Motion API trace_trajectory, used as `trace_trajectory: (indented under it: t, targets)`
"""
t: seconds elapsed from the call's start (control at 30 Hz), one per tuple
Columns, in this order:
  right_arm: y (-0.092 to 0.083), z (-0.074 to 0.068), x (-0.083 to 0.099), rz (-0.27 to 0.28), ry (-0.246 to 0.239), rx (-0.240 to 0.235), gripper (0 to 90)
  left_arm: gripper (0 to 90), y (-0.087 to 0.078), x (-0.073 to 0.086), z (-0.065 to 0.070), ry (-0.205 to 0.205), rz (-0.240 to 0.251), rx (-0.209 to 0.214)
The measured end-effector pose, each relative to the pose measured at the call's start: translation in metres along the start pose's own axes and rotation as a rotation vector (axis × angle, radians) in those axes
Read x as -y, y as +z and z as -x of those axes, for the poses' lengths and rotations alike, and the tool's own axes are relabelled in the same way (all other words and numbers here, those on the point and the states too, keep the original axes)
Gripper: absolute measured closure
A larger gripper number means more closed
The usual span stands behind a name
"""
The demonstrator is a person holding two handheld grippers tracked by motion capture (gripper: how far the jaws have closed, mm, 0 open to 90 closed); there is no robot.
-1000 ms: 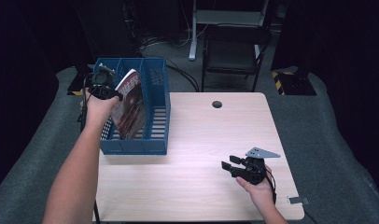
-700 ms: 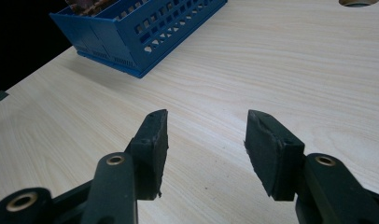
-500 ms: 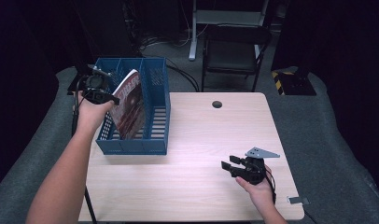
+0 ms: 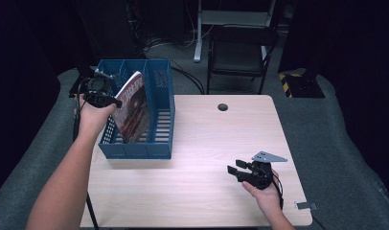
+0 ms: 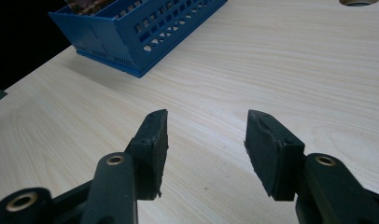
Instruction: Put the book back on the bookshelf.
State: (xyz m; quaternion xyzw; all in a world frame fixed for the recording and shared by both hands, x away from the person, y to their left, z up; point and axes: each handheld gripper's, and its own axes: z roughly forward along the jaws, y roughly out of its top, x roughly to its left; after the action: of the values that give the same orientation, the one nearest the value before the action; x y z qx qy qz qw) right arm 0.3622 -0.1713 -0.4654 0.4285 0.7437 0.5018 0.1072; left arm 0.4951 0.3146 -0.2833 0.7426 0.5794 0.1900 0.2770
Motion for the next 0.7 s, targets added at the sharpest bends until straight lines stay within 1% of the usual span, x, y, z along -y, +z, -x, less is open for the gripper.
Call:
trace_trajectory:
  t: [0.17,0.2,0.27,0.33,0.37,0.43,0.5,0.53,0.57,0.6,0.67,0.7]
  targets:
    - [0.000,0.000,0.000,-0.001,-0.001,0.000,48.8,84.1,0.000,0.000,-0.003,-0.003,0.002,0.005]
    - [0.000,0.000,0.000,-0.001,0.005,-0.002,48.8,84.1,0.000,0.000,-0.002,-0.012,0.000,0.007]
    - [0.001,0.000,0.000,-0.004,0.002,-0.002,48.8,84.2,0.000,-0.001,-0.004,-0.006,0.000,0.004]
    - [0.001,0.000,0.000,-0.004,0.001,-0.002,48.8,84.2,0.000,-0.002,-0.005,-0.009,0.005,0.005]
    - [0.001,0.000,0.000,-0.004,0.002,-0.002,48.8,84.2,0.000,-0.002,-0.004,-0.015,0.006,-0.002]
    - [0.001,0.000,0.000,-0.003,0.002,-0.002,48.8,84.3,0.001,-0.003,-0.004,-0.007,0.014,-0.007]
    - [0.001,0.000,0.000,-0.002,0.006,-0.002,48.8,84.3,0.000,-0.005,-0.004,-0.017,0.010,-0.003]
    - [0.001,0.001,0.000,-0.003,0.005,-0.001,48.8,84.3,0.000,-0.006,-0.004,-0.012,0.007,-0.004]
    - [0.001,0.001,0.000,-0.006,0.003,-0.001,48.8,84.3,0.000,-0.007,-0.004,-0.016,0.013,-0.004]
    - [0.001,0.001,0.000,-0.008,0.002,0.002,48.8,84.3,-0.001,-0.008,-0.005,-0.014,0.009,-0.003]
    - [0.001,0.001,0.000,-0.006,0.005,-0.002,48.8,84.3,-0.002,-0.010,-0.006,-0.017,0.019,-0.004]
    - [0.001,0.000,0.000,-0.003,0.005,-0.002,48.8,84.3,-0.002,-0.011,-0.006,-0.028,0.026,-0.007]
